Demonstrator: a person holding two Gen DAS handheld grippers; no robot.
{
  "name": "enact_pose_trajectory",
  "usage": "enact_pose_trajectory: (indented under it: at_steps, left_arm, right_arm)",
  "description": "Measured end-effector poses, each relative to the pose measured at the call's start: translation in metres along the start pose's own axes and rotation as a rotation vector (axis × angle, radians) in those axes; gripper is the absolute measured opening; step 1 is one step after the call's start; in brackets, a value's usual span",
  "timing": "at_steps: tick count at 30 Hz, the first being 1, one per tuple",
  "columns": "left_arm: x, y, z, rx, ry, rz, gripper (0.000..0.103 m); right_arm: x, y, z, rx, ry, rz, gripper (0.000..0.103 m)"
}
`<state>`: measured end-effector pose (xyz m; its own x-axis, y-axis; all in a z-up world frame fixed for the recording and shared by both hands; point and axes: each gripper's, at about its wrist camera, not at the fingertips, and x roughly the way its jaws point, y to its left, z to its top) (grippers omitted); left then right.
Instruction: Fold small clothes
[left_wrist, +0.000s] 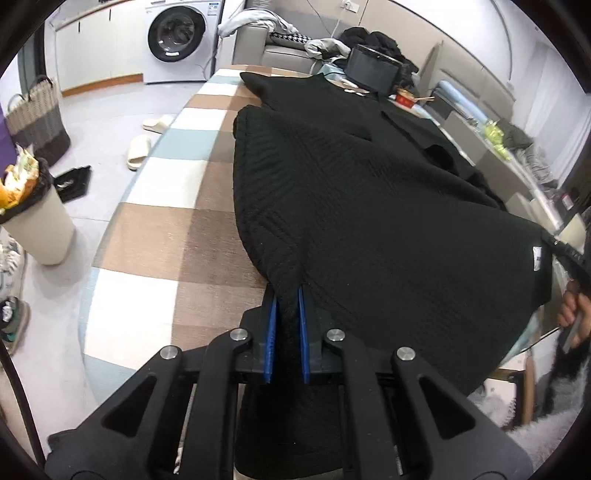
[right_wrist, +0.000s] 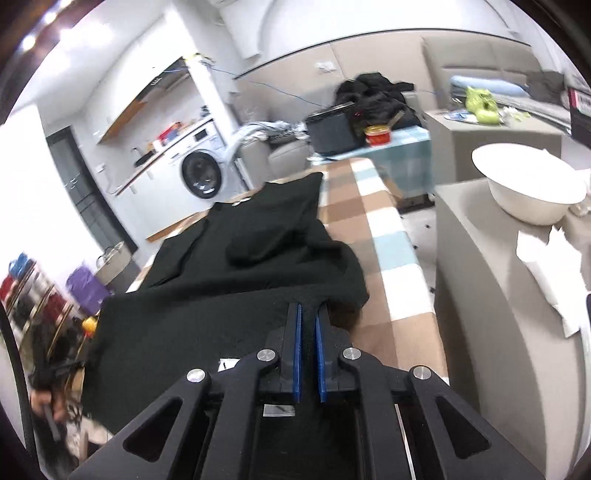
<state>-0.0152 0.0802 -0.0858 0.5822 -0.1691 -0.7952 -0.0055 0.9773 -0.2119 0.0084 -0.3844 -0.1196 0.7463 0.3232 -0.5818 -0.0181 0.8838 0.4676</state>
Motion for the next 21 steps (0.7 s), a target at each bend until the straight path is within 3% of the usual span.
enact_pose_trajectory:
  at_steps: [4, 6, 7, 8, 16, 18, 20, 21]
  left_arm:
    - [0.003, 0.001, 0.0, 0.001, 0.01, 0.015, 0.018]
    - [0.004, 0.001, 0.001, -0.006, 0.005, 0.022, 0.04]
    - [0.004, 0.001, 0.002, -0.011, -0.005, 0.034, 0.045]
    - [0.004, 0.002, 0.003, -0.016, -0.018, 0.042, 0.051]
    - [0.019, 0.003, 0.002, -0.026, -0.017, 0.076, 0.052]
    - [0.021, -0.002, 0.002, 0.005, -0.009, 0.082, 0.044]
    - [0.023, -0.006, 0.001, 0.029, -0.013, 0.099, 0.033]
    - [0.024, -0.008, 0.001, 0.034, -0.014, 0.098, 0.025]
  right_arm:
    - [0.01, 0.001, -0.006, -0.016, 0.074, 0.005, 0.011]
    - [0.011, -0.002, -0.011, -0.022, 0.105, 0.015, 0.022]
    - [0.012, -0.005, -0.013, -0.02, 0.118, 0.017, 0.038]
    - [0.01, -0.008, -0.016, -0.016, 0.125, 0.022, 0.047]
    - [0.024, -0.011, -0.036, -0.039, 0.196, 0.024, 0.047]
    - [0.027, -0.008, -0.038, -0.053, 0.204, 0.018, 0.046]
    - [0.031, -0.002, -0.043, -0.092, 0.221, 0.02, 0.025]
    - [0.031, -0.001, -0.046, -0.09, 0.238, 0.038, 0.022]
